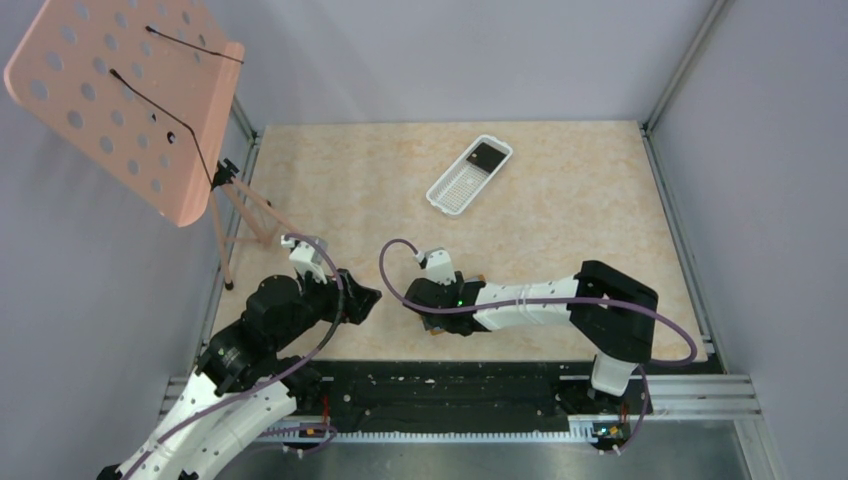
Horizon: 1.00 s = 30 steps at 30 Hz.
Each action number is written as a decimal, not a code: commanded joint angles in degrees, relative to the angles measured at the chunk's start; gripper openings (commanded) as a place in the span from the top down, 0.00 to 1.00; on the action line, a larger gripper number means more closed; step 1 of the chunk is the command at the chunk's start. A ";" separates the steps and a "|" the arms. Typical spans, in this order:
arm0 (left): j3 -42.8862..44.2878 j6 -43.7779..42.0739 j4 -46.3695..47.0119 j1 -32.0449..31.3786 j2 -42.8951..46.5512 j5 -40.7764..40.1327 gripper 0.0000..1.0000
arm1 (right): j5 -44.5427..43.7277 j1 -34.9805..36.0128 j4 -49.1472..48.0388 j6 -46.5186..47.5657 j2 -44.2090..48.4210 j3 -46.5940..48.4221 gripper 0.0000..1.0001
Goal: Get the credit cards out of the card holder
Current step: Remove the credit card from the card holder.
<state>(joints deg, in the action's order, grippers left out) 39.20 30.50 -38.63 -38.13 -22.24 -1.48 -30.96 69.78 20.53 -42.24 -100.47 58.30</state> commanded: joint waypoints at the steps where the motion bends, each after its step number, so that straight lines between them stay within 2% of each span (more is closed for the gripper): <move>1: -0.24 -0.27 1.98 0.07 0.56 -1.07 0.20 | -1.61 0.92 1.79 -0.81 -1.20 1.51 0.43; 6: -0.22 -0.27 1.98 0.07 0.56 -1.16 0.20 | -1.39 0.92 0.69 -0.85 -0.75 0.76 0.54; 11: -0.26 -0.27 1.94 0.04 0.57 -1.16 0.20 | -1.59 0.91 -0.79 -1.04 0.45 -0.33 0.61; 20: -0.32 -0.10 1.85 0.05 0.21 -1.12 0.20 | 1.45 -0.13 -8.92 -2.09 9.29 -6.14 0.65; 30: 0.20 0.46 1.58 0.06 -1.74 -0.21 0.20 | 10.36 -7.15 -22.74 -3.92 19.02 -18.34 0.70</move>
<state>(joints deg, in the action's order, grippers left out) 39.20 30.52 -38.63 -38.13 -22.55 -2.24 -25.56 65.63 6.26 -44.58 -85.73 43.46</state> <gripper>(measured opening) 0.800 0.308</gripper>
